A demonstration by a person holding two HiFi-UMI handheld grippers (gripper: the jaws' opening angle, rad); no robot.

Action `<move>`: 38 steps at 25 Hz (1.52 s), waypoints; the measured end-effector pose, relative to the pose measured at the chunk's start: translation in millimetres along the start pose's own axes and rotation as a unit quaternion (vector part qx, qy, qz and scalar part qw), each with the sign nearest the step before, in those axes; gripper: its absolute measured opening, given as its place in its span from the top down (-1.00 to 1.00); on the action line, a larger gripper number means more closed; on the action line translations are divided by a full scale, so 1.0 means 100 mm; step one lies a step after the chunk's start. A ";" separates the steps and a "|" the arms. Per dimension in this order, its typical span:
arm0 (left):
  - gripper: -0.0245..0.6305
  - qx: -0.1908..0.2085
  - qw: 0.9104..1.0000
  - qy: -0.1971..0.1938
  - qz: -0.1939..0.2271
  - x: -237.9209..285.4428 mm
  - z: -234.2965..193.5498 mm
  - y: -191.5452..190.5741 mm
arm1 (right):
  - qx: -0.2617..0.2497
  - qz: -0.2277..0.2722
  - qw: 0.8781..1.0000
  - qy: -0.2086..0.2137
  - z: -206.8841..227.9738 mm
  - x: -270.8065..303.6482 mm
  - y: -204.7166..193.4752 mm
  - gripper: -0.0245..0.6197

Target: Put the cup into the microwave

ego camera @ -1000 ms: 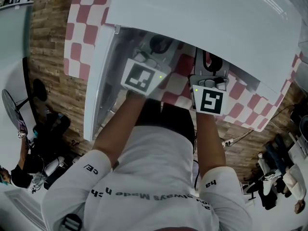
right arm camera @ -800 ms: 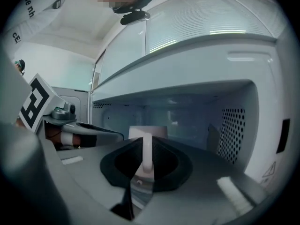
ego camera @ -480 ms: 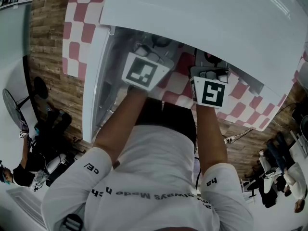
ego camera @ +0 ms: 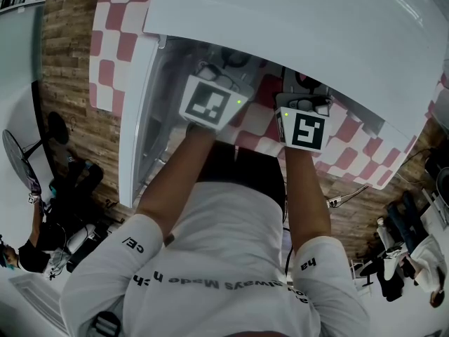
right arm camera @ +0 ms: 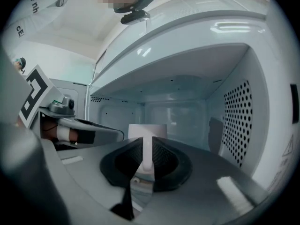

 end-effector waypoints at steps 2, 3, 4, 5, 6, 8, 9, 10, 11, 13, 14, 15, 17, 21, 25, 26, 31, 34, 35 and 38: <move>0.91 0.002 1.000 0.000 -0.002 -0.01 0.01 0.00 | 0.000 -0.009 1.000 -0.002 0.01 -0.03 -0.04 0.79; 0.91 0.003 1.000 0.000 -0.003 -0.02 0.02 0.00 | 0.002 -0.013 1.000 -0.003 0.01 -0.04 -0.06 0.79; 0.91 0.004 1.000 0.000 -0.005 -0.03 0.02 0.00 | 0.003 -0.018 1.000 -0.003 0.01 -0.06 -0.08 0.79; 0.91 0.005 1.000 0.000 -0.008 -0.04 0.03 0.00 | 0.000 -0.023 1.000 -0.002 0.00 -0.07 -0.10 0.79; 0.91 0.006 1.000 0.001 -0.010 -0.05 0.04 0.00 | -0.002 -0.028 1.000 0.000 0.00 -0.08 -0.12 0.79; 0.91 0.008 1.000 0.001 -0.015 -0.09 0.07 0.01 | -0.003 -0.039 0.999 0.002 -0.01 -0.09 -0.14 0.79; 0.91 0.009 1.000 0.000 -0.019 -0.11 0.09 0.01 | -0.001 -0.045 0.999 0.003 -0.01 -0.11 -0.15 0.79; 0.91 0.007 1.000 -0.001 -0.023 -0.14 0.11 0.02 | 0.002 -0.050 0.999 0.001 -0.01 -0.12 -0.14 0.78; 0.91 0.005 1.000 -0.003 -0.028 -0.16 0.12 0.02 | 0.005 -0.054 0.999 0.000 -0.01 -0.13 -0.13 0.76; 0.91 0.001 0.999 -0.006 -0.033 -0.21 0.16 0.06 | 0.010 -0.057 0.998 -0.002 0.00 -0.14 -0.06 0.64; 0.91 0.001 0.999 -0.007 -0.033 -0.23 0.18 0.09 | 0.011 -0.058 0.998 -0.001 -0.01 -0.16 -0.03 0.62; 0.91 0.001 0.999 -0.007 -0.033 -0.26 0.20 0.12 | 0.012 -0.060 0.998 -0.001 -0.01 -0.18 0.01 0.61; 0.91 0.000 0.999 -0.006 -0.034 -0.33 0.25 0.17 | 0.011 -0.067 0.998 -0.002 -0.02 -0.25 0.07 0.60; 0.91 -0.002 0.999 -0.010 -0.038 -0.45 0.36 0.29 | 0.009 -0.078 0.997 -0.003 -0.01 -0.43 0.21 0.60; 0.91 0.003 0.999 -0.022 -0.037 -0.56 0.56 0.47 | 0.009 -0.080 0.997 -0.001 0.01 -0.67 0.42 0.61; 0.91 0.004 0.999 -0.024 -0.034 -0.59 0.60 0.53 | 0.011 -0.081 0.997 -0.001 0.01 -0.73 0.49 0.62; 0.91 0.004 0.999 -0.030 -0.017 -0.78 0.81 0.91 | 0.010 -0.076 0.997 0.002 0.01 -1.05 0.91 0.66; 0.91 0.006 0.999 -0.032 -0.009 -0.91 0.90 1.17 | 0.010 -0.066 0.998 0.007 0.01 -1.22 1.24 0.68; 0.91 0.006 0.999 -0.032 -0.007 -0.95 0.92 1.25 | 0.010 -0.063 0.998 0.009 0.01 -1.28 1.35 0.68; 0.91 0.001 1.000 -0.031 -0.003 -1.08 0.99 1.50 | 0.009 -0.054 0.998 0.014 0.01 -1.43 1.69 0.69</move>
Point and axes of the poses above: the fingertips, and each gripper's own axes: x forward along the fingers, z to its right, y out of its top, the point moved 3 cm from there along -x, backward along the fingers, and after that the axes turned 6 degrees about -y, right-handed, at the moved point
